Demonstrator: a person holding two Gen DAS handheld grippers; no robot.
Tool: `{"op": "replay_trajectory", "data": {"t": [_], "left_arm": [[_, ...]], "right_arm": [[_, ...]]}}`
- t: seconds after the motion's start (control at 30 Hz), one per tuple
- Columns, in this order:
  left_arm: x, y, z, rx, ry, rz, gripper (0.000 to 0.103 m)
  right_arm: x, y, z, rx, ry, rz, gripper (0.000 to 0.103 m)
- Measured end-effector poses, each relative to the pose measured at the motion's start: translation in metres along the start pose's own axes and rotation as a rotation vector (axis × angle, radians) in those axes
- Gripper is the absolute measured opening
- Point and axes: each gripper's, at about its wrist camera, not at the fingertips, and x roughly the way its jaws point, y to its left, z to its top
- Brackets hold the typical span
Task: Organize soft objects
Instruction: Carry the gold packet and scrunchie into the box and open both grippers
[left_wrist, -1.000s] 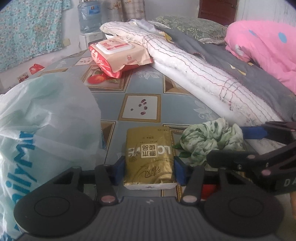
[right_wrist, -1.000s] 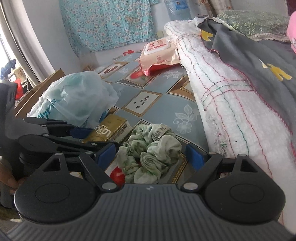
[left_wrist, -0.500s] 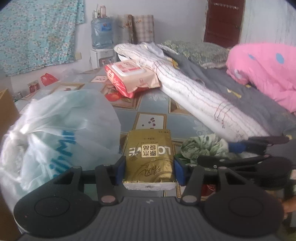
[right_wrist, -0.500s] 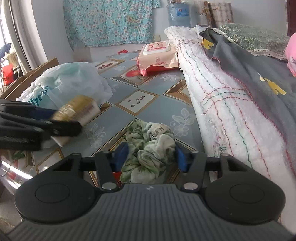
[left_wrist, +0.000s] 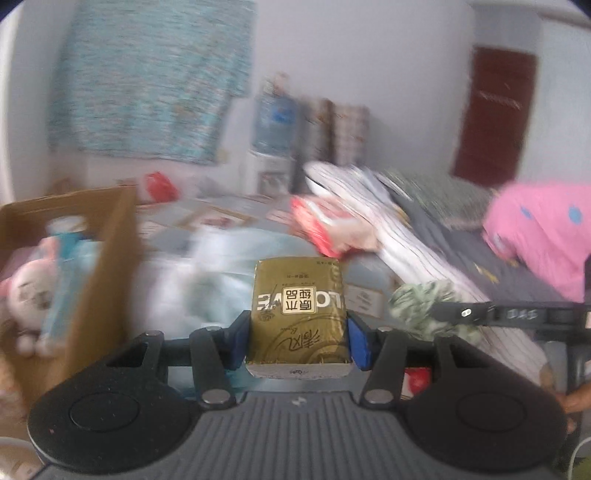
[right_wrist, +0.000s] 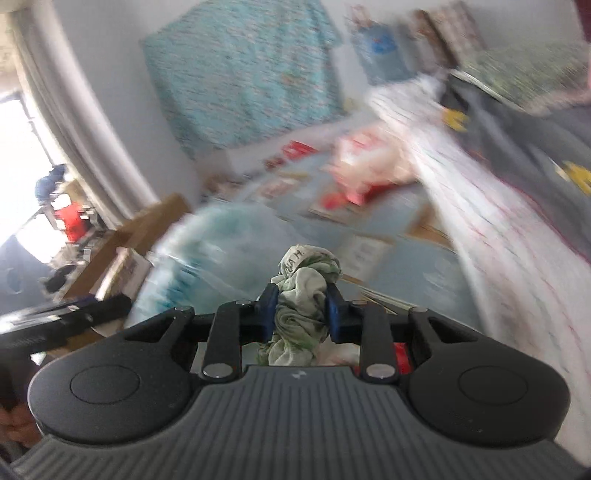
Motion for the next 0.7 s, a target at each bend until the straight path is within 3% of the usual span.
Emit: {"op": "replay_trajectory", "data": {"t": [0.13,0.23,0.3,0.43,0.6,0.7], "left_arm": [[-0.036,0.046,-0.001,-0.083,-0.061,0.092,0.054],[-0.058,0.081,-0.004,-0.136,-0.077,0.149,0.054],[-0.07,0.103,-0.008,-0.185,-0.083,0.199,0.054],[-0.093,0.142,-0.017,-0.291,-0.102,0.293,0.054],[-0.117,0.172,-0.027,-0.352,-0.133,0.401,0.054],[-0.121,0.18,-0.03,-0.368,-0.126,0.419,0.054]], "right_arm": [[0.012,0.051,0.023,-0.054,-0.007,0.151,0.025],[0.036,0.098,0.04,-0.077,0.039,0.312,0.026],[0.058,0.131,0.049,-0.097,0.098,0.409,0.026],[0.122,0.206,0.056,-0.126,0.303,0.563,0.027],[0.205,0.284,0.047,-0.188,0.534,0.561,0.029],[0.249,0.321,0.032,-0.24,0.642,0.501,0.031]]}}
